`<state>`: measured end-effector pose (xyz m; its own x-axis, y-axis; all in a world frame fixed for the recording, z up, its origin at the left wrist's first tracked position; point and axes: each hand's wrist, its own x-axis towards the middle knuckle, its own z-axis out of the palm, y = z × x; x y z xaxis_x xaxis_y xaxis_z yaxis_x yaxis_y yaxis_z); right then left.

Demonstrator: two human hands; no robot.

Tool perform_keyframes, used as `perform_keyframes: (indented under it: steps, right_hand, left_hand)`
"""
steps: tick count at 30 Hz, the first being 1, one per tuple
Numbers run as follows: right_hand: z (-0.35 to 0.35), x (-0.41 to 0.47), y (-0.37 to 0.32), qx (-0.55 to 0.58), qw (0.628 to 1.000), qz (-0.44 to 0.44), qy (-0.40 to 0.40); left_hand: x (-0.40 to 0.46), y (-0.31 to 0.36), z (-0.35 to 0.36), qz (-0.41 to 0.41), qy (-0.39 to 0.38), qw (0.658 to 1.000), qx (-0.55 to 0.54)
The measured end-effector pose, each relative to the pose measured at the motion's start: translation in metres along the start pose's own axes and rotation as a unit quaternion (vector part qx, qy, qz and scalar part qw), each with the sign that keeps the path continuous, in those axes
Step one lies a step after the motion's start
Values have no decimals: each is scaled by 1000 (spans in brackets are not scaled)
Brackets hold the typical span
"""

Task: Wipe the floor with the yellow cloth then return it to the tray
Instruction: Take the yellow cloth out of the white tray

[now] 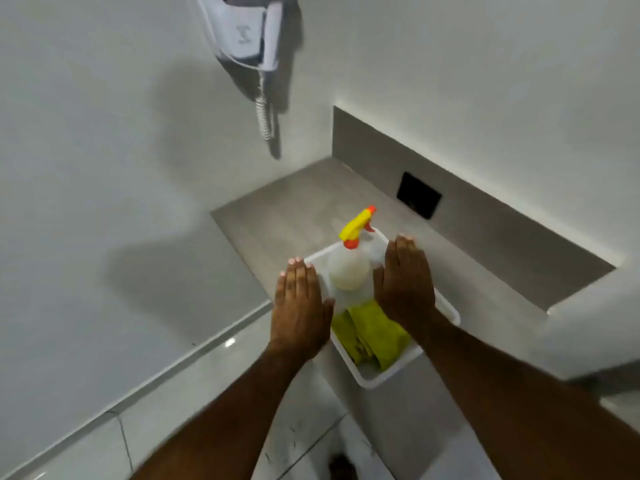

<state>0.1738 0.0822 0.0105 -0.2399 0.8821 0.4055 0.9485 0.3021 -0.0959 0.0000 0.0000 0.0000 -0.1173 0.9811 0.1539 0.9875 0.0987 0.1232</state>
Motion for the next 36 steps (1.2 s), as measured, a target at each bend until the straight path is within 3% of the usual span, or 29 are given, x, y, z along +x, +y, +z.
perform_keyframes:
  steps: [6,13,16,22,26,30,36]
  right_hand:
    - [42,-48,31,4,985,99,-141]
    - [57,-36,42,-16,958,192,-211]
    - [62,-26,41,-21,947,232,-220]
    - [62,-14,43,-27,946,212,-245]
    - [34,2,45,39,937,262,-228]
    - [-6,18,22,241,907,276,-209]
    - [-39,13,-108,360,896,167,-198]
  left_hand:
    - [4,39,53,23,-103,993,-44]
    - [28,61,66,4,-183,982,51]
    - [36,66,73,-39,-225,973,-15]
    - [48,72,73,-114,-261,948,-138]
    - [54,58,45,-97,-212,946,-224]
    - [49,9,-8,-82,-154,946,-274]
    - [-12,-121,-57,-204,-111,892,-388]
